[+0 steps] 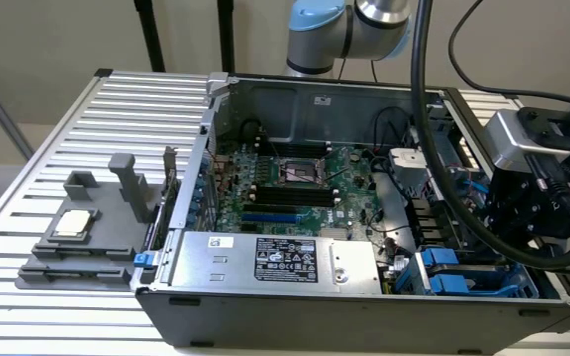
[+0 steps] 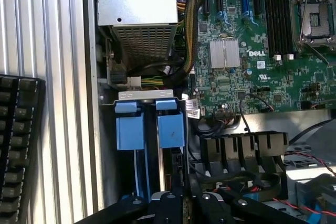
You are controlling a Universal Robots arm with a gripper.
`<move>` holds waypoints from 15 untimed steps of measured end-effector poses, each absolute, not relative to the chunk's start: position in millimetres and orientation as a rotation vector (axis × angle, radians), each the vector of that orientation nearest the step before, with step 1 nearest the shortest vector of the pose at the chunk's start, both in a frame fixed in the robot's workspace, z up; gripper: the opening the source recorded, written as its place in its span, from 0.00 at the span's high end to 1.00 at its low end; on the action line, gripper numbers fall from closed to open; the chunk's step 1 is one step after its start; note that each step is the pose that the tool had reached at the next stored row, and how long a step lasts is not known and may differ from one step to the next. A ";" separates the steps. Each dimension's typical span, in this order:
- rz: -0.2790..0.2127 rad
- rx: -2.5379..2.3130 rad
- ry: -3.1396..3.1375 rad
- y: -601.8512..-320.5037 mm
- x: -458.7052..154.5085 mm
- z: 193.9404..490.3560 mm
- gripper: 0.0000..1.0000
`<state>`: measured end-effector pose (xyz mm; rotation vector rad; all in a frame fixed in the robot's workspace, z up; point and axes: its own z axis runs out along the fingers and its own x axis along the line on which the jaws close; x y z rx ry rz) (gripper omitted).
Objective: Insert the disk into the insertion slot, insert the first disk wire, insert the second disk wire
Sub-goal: 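Insert the first disk wire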
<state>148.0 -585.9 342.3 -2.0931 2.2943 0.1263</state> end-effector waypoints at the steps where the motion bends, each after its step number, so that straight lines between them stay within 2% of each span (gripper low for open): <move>1: 0.124 -2.094 2.296 -585.9 148.0 342.2 0.84; 15: 0.118 -2.095 2.298 -584.9 147.1 341.1 0.84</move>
